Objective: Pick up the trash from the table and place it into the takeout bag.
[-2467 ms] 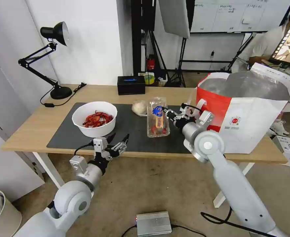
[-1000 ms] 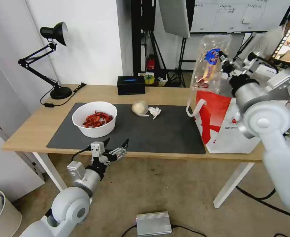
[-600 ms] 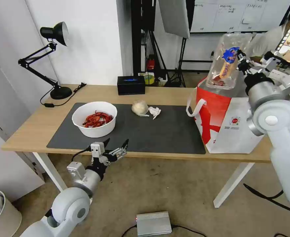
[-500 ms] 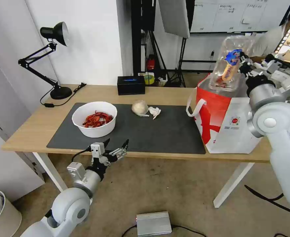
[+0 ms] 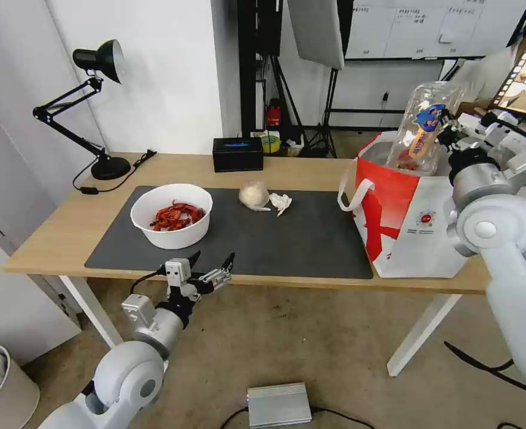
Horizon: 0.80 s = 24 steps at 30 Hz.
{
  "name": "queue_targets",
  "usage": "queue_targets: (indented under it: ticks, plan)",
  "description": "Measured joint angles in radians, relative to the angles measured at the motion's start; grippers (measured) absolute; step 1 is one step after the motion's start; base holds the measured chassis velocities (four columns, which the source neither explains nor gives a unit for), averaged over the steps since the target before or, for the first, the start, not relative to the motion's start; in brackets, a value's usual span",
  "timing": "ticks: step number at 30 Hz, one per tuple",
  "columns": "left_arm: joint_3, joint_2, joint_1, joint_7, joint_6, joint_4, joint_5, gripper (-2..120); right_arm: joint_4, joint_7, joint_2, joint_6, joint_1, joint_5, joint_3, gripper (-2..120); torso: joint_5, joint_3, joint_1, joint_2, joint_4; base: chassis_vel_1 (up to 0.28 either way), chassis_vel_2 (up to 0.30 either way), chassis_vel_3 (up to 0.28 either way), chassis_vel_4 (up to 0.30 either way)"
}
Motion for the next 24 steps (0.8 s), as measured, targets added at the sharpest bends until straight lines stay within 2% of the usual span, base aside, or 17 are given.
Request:
queue_targets:
  ticks: [21,24]
  plan:
    - [0.004,-0.001,-0.004,-0.002,0.0,-0.002,-0.001,100,0.007,-0.003,0.014,-0.001,-0.034,0.0,-0.002,0,0.0,0.0,0.0,0.0,0.0001,0.0,0.0,0.0,0.0]
    - [0.004,-0.003,-0.002,-0.002,0.0,-0.002,-0.001,100,0.018,-0.005,0.016,-0.001,-0.051,0.0,0.004,10,0.0,0.0,0.0,0.0,0.0,0.0,0.0,0.0,0.0]
